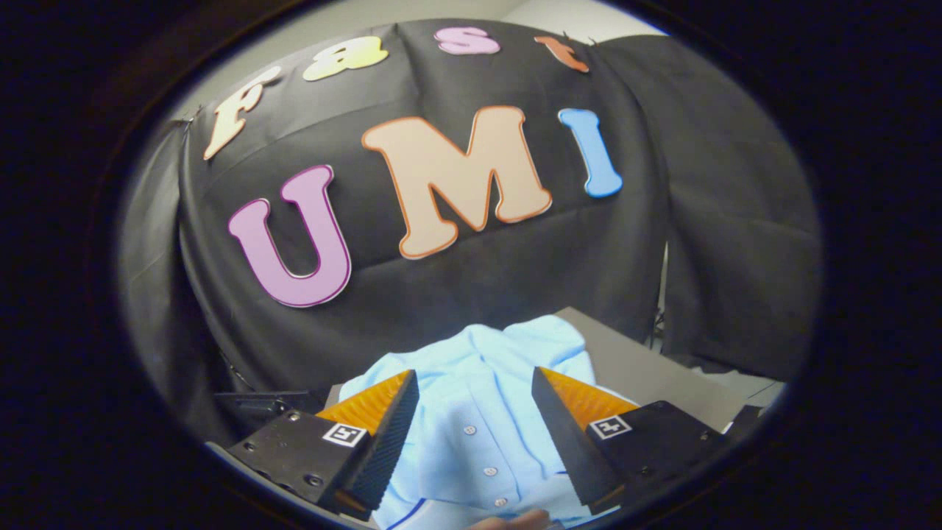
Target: Put the clothes into the washing machine and then close the washing machine lid.
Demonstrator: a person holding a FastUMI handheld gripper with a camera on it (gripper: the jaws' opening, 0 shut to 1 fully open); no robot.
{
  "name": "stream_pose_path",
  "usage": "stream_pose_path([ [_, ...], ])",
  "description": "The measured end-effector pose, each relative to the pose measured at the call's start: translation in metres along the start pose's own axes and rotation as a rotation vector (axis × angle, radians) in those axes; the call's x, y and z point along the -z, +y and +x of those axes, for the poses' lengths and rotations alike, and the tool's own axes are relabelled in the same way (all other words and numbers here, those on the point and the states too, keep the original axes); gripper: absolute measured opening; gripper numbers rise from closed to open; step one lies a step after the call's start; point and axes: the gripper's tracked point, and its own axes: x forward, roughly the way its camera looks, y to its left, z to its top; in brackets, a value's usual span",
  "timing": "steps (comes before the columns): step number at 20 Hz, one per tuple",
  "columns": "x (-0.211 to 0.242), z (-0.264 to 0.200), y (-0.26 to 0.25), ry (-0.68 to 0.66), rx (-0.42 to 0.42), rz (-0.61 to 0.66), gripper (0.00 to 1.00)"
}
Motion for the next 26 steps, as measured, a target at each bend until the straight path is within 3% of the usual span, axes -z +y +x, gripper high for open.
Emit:
stream_pose_path([
  [2,0.024,0.017,0.005,0.156,-0.018,0.053,0.89],
  [4,0.042,0.024,0.003,0.255,-0.018,0.019,0.86],
  [10,0.037,0.028,-0.004,0.241,0.062,-0.020,0.75],
  [15,0.040,0.030,-0.006,0.276,0.143,-0.256,0.70],
  [22,0.041,0.027,-0.007,0.253,0.221,-0.151,0.16],
  [26,0.040,0.017,-0.005,0.233,0.263,-0.148,0.10],
])
